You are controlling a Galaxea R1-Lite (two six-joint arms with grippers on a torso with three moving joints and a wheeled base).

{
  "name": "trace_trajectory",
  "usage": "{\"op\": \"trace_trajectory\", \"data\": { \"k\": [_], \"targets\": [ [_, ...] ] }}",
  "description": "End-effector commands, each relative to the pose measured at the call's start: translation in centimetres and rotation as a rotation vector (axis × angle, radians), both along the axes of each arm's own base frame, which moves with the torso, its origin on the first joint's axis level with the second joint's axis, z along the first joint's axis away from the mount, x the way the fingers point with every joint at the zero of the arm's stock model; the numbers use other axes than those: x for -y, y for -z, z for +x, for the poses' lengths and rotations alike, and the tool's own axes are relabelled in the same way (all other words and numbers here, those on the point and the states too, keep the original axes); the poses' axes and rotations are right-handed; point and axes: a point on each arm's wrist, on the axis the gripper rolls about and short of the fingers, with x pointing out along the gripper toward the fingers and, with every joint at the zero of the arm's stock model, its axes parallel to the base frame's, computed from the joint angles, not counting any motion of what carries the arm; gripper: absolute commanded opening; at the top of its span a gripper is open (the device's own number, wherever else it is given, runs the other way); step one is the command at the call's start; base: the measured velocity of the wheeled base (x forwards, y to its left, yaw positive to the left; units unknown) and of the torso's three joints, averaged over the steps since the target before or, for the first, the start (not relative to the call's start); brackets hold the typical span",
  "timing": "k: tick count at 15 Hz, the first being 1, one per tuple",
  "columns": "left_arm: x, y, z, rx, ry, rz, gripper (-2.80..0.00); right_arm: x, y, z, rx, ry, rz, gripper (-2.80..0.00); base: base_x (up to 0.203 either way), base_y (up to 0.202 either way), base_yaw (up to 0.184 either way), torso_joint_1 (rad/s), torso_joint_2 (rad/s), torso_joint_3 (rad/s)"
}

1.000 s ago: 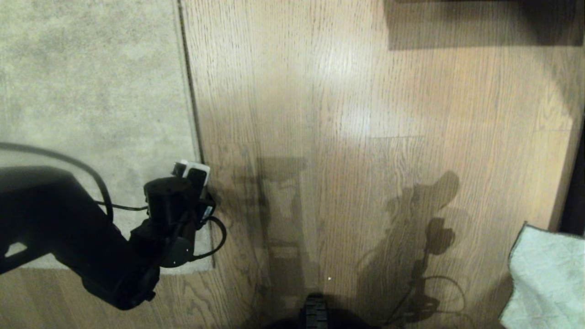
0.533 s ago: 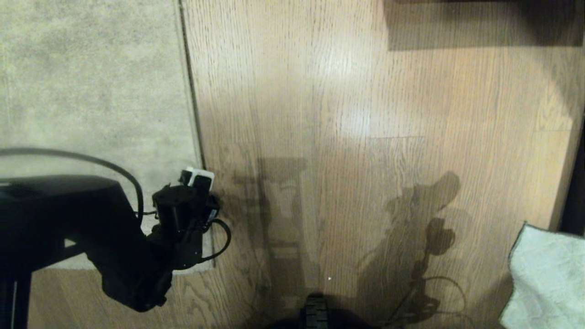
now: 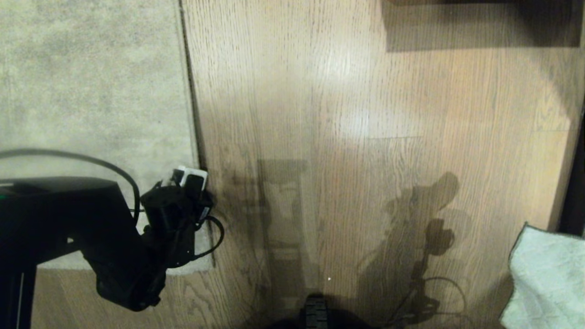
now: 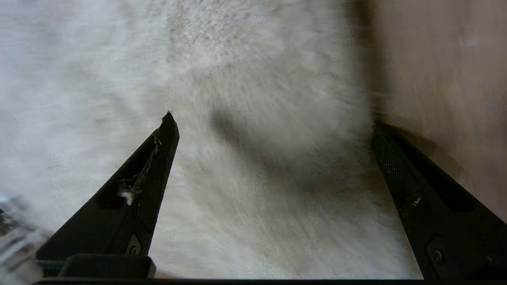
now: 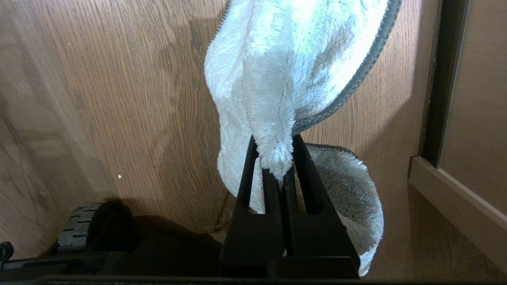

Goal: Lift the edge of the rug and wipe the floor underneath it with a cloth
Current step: Lift up the carpet

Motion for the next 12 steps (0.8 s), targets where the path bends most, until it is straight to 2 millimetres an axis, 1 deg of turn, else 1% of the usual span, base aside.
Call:
{"op": "trace_trajectory", "data": {
  "k": [1,7,12],
  "targets": [
    [-0.9,-0.2,-0.2,-0.009,-0.018,0.017,0.0,0.0,0.0,0.0,-0.001,0.0,0.001,-2.8,0.0,0.0,0.0,0.0,0.0,0.0],
    [-2.9,-1.9,-1.1,-0.005,-0.066,0.062,0.0,0.0,0.0,0.0,-0.001,0.0,0.001,-2.8,0.0,0.0,0.0,0.0,0.0,0.0],
    [-3.5,-3.9,-1.8,0.027,-0.082,0.08,0.0,0.0,0.0,0.0,-0.001,0.0,0.001,-2.8,0.0,0.0,0.0,0.0,0.0,0.0]
  ]
}}
